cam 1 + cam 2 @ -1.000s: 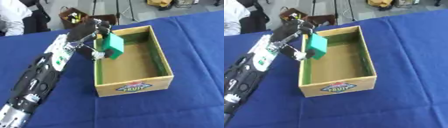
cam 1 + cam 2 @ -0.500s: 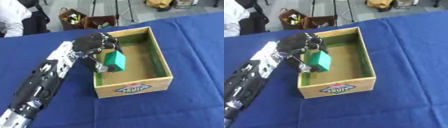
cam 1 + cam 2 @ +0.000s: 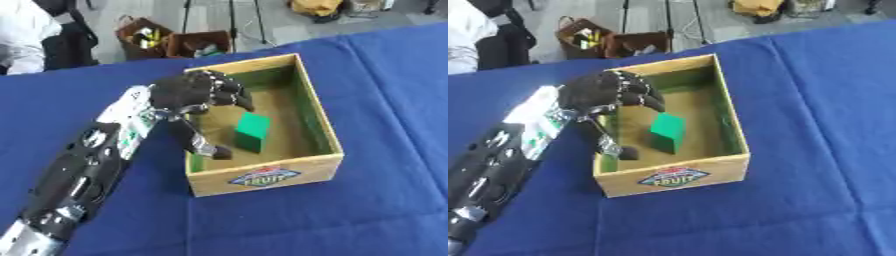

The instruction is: Pick up objects on the table and place them in the box.

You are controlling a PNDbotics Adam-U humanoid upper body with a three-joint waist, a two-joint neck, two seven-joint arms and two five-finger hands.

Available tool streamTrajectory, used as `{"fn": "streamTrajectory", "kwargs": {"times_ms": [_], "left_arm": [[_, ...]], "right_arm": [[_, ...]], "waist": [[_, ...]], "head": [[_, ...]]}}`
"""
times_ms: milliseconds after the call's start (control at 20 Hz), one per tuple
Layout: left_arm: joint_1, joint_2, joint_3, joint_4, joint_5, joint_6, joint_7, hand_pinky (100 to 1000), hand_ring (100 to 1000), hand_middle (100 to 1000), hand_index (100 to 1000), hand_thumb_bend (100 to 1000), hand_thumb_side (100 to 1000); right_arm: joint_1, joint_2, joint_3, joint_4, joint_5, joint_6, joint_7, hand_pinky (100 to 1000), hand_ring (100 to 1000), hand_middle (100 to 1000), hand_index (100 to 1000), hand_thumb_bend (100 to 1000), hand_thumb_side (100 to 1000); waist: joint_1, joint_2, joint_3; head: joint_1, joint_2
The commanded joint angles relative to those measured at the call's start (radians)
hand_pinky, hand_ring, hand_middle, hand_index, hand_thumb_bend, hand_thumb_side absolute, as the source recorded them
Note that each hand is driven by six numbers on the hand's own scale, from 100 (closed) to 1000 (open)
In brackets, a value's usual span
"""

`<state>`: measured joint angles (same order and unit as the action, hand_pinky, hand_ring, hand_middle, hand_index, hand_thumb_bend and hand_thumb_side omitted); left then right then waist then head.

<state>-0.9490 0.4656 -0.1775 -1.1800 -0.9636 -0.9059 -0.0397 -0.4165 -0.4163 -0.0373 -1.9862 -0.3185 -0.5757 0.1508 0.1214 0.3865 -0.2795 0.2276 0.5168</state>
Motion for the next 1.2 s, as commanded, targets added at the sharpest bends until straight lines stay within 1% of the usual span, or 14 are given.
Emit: {"fn": "streamTrajectory", "kwargs": {"times_ms": [50,150,300,400,550,650,800,1000,1050,1200], "left_arm": [[-0.017,0.022,0.055,0.000,0.050,0.011,0.030,689,729,732,824,616,932],[-0.014,0.030,0.080,-0.003,0.097,0.035,0.046,677,710,724,808,640,930],[0.008,0.047,0.108,-0.037,0.186,0.077,0.062,657,682,708,790,663,928],[0.030,0.055,0.128,-0.070,0.265,0.116,0.067,646,666,703,780,680,929],[0.050,0.072,0.145,-0.136,0.377,0.171,0.048,645,661,701,776,691,955],[0.049,0.078,0.148,-0.167,0.423,0.195,0.024,647,662,702,780,704,972],[0.052,0.082,0.152,-0.183,0.448,0.212,-0.007,646,661,704,782,719,967],[0.054,0.084,0.158,-0.180,0.463,0.219,-0.021,645,661,705,782,717,966],[0.055,0.086,0.160,-0.178,0.465,0.221,-0.022,643,660,707,779,730,964],[0.068,0.097,0.183,-0.177,0.495,0.241,-0.007,638,653,706,772,741,973]], "right_arm": [[-0.005,-0.012,-0.009,-0.014,-0.002,-0.003,-0.008,942,889,698,853,100,777],[-0.002,-0.014,-0.010,-0.014,-0.002,-0.005,-0.011,941,888,698,852,100,775],[0.009,-0.017,-0.015,-0.014,-0.002,-0.009,-0.021,940,888,698,852,100,775],[0.017,-0.021,-0.019,-0.014,0.000,-0.012,-0.028,939,887,699,851,100,773],[0.023,-0.026,-0.018,-0.014,-0.001,-0.017,-0.034,935,886,699,850,100,766],[0.022,-0.026,-0.013,-0.014,-0.005,-0.020,-0.032,936,886,700,851,100,770],[0.018,-0.024,-0.009,-0.014,-0.018,-0.028,-0.030,932,883,701,849,100,762],[0.019,-0.027,-0.010,-0.014,-0.030,-0.036,-0.029,932,883,701,849,100,761],[0.020,-0.028,-0.011,-0.014,-0.031,-0.037,-0.029,931,883,703,849,100,759],[0.032,-0.030,-0.024,-0.014,-0.024,-0.039,-0.037,932,883,703,850,100,761]], "waist": [[-0.011,-0.023,0.003],[-0.013,-0.026,0.007],[-0.015,-0.032,0.015],[-0.018,-0.037,0.026],[-0.024,-0.043,0.040],[-0.028,-0.044,0.042],[-0.035,-0.044,0.038],[-0.038,-0.044,0.039],[-0.039,-0.045,0.040],[-0.041,-0.051,0.048]], "head": [[-0.004,-0.004],[-0.011,-0.005],[-0.047,-0.011],[-0.070,-0.005],[-0.088,0.003],[-0.088,-0.001],[-0.083,-0.008],[-0.081,-0.011],[-0.083,-0.011],[-0.113,-0.012]]}}
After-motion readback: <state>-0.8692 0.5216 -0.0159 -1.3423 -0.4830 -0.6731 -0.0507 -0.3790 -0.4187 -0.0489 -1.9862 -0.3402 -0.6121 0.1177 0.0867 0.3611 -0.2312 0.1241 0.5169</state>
